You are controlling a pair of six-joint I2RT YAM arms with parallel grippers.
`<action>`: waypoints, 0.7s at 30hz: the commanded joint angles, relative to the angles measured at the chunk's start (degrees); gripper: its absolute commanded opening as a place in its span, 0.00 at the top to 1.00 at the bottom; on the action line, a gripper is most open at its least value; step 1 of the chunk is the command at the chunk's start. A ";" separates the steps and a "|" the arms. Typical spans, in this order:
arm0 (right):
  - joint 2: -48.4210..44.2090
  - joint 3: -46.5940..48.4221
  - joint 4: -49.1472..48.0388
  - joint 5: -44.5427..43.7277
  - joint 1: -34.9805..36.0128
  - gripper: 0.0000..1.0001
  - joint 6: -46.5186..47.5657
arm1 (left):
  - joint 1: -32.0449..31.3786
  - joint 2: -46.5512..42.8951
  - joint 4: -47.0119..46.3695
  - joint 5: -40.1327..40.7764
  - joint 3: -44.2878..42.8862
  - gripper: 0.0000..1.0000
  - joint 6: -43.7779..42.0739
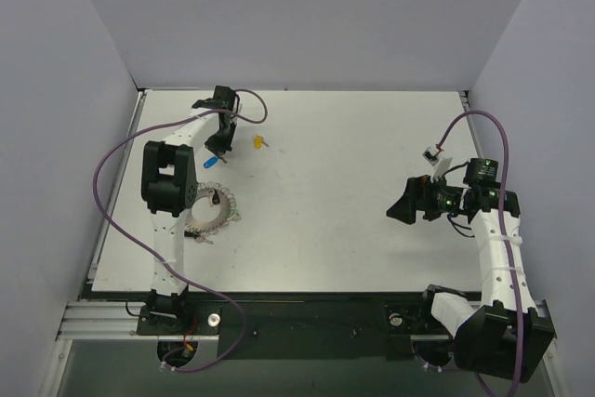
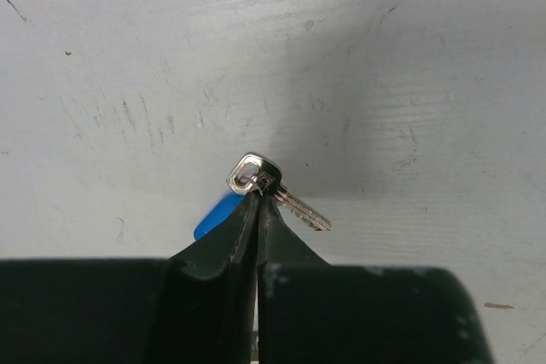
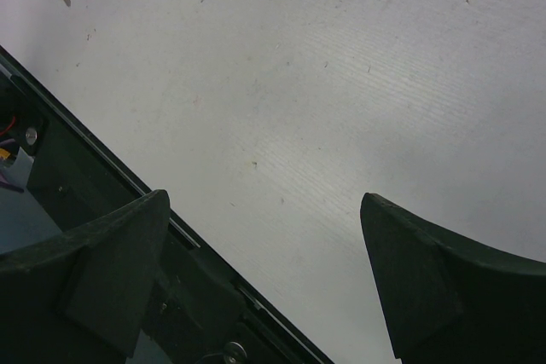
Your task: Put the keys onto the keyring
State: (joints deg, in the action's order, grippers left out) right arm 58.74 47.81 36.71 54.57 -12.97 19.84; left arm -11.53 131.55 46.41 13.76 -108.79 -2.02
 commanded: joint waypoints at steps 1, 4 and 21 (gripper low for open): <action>-0.12 2.02 1.44 2.39 0.40 0.12 1.43 | -0.07 -1.29 -0.36 0.83 -2.04 0.87 -0.26; -0.12 2.11 1.44 2.56 0.40 0.12 1.52 | -0.07 -0.77 -0.36 0.66 -2.30 0.83 -0.26; 0.14 2.11 2.05 3.00 0.40 0.12 2.14 | 0.10 0.99 -0.01 0.66 -2.57 0.72 -0.18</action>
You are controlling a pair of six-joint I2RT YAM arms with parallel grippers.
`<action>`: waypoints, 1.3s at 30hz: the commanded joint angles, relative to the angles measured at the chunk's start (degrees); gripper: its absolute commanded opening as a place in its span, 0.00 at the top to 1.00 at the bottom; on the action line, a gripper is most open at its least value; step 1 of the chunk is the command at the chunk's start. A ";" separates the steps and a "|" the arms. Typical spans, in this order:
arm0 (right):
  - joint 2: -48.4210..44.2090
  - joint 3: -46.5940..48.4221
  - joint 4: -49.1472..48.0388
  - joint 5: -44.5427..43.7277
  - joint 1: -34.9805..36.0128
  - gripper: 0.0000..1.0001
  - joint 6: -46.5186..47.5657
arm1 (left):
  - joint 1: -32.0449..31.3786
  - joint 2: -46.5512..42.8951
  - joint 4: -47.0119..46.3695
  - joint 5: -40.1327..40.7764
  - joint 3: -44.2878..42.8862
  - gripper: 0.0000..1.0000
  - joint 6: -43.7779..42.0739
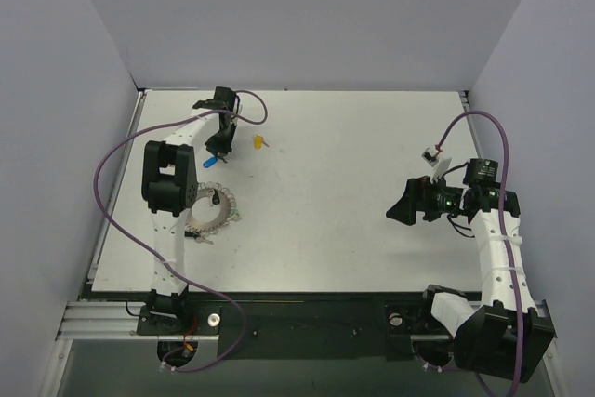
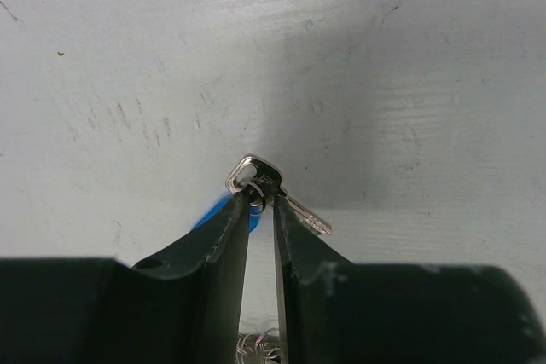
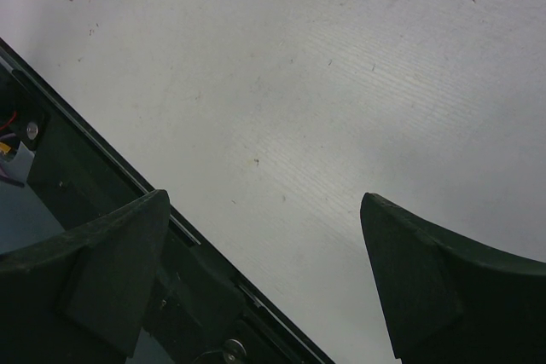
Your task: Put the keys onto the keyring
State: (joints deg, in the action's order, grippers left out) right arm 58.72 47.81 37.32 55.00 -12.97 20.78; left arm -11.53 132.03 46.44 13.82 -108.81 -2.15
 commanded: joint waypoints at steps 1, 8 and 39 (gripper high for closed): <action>0.08 2.11 1.44 2.57 0.40 0.12 1.28 | 0.10 0.60 -0.03 0.59 -2.72 0.72 -0.13; 0.17 2.29 1.70 2.65 0.40 0.12 1.46 | 0.10 0.60 -0.03 0.41 -2.81 0.94 -0.13; -1.50 3.43 3.02 1.95 0.23 0.12 2.78 | -30.72 -27.54 -23.66 -38.78 21.98 1.00 19.71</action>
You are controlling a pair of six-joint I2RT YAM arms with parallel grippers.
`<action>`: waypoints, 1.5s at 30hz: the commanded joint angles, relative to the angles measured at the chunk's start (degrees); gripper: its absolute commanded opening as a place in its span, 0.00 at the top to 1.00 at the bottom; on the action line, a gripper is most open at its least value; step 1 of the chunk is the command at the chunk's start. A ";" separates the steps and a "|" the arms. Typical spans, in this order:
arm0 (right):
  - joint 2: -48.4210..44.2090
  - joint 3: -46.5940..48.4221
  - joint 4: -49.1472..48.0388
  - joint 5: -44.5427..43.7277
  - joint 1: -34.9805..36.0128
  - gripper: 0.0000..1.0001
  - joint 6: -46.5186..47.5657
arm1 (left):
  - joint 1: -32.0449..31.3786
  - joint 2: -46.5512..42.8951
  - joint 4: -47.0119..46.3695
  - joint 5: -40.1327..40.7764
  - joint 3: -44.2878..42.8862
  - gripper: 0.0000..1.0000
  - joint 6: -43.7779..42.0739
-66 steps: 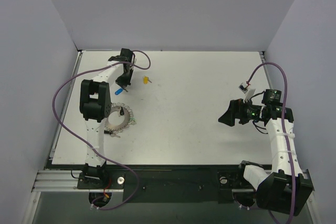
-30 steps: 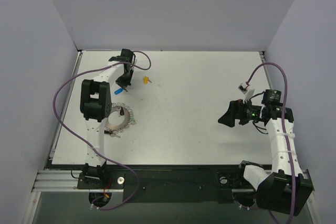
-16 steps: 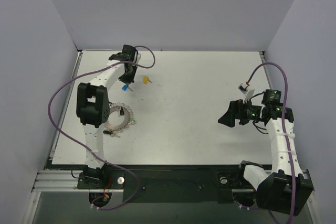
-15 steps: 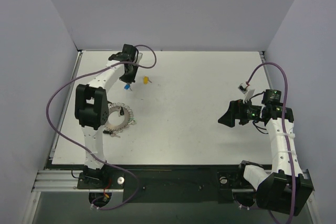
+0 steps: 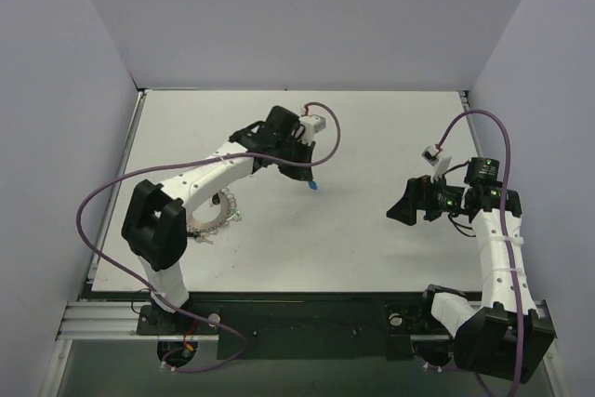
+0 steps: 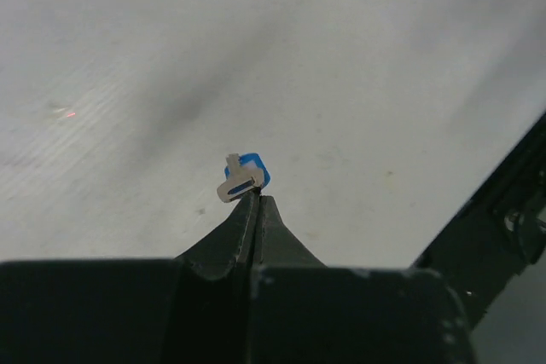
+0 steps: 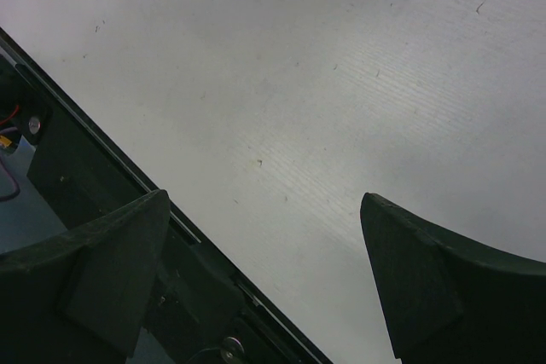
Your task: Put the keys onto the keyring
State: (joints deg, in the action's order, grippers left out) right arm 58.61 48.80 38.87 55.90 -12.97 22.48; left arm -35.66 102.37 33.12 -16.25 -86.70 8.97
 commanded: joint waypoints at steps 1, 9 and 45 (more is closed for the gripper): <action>-1.48 2.62 1.56 0.71 -0.03 0.12 0.99 | -7.92 3.09 -12.54 -9.49 -0.31 1.00 9.65; -1.66 3.15 1.91 -0.62 -1.09 0.12 0.90 | -17.42 14.52 -34.67 -17.32 -0.23 1.00 25.73; -0.78 2.71 2.00 0.35 -1.09 0.12 1.16 | -16.46 20.60 -27.52 -10.32 3.82 0.92 23.47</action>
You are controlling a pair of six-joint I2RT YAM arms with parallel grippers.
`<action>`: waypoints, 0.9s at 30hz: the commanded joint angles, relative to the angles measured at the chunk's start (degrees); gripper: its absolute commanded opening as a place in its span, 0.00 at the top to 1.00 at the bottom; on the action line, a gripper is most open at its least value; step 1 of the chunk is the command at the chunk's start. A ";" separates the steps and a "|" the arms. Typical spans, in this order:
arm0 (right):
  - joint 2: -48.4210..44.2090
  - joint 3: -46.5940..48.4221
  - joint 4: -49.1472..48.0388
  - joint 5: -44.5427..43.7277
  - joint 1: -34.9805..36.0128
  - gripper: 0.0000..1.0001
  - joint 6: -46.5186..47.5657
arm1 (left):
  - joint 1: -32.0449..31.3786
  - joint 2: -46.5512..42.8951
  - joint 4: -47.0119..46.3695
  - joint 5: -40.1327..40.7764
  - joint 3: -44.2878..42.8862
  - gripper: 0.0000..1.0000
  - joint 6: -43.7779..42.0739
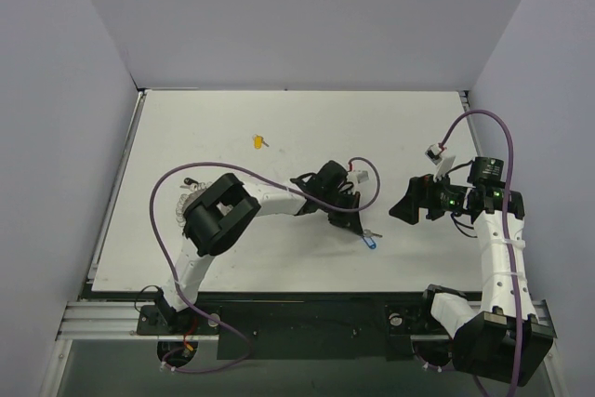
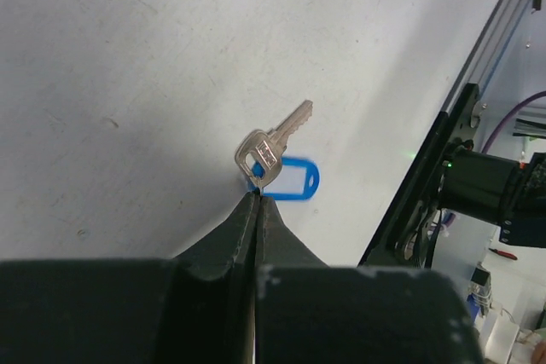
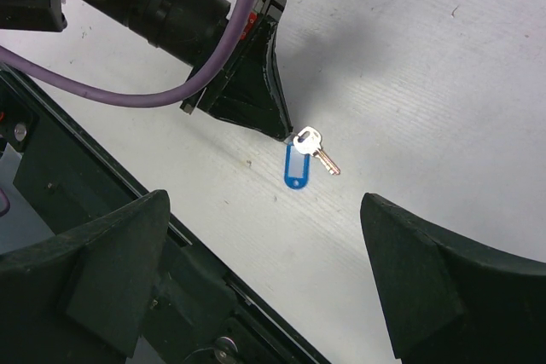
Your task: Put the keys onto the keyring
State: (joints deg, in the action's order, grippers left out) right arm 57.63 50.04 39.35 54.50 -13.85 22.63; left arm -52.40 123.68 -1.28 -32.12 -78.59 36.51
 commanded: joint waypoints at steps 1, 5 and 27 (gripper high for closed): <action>0.21 1.38 1.52 1.75 -0.13 0.12 1.10 | 0.20 -1.24 7.60 6.71 -4.64 0.90 -4.43; 0.29 1.11 2.13 2.01 -0.13 0.12 2.41 | 0.28 -7.21 8.58 15.84 -3.34 0.65 -7.50; 35.70 21.66 41.32 -13.01 25.26 0.47 84.05 | 26.74 -65.40 2.16 16.91 37.71 0.16 -26.83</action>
State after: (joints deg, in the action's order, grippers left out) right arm 85.45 65.41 70.26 44.51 8.88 92.97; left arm -25.21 60.64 1.52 -12.05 -45.80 16.67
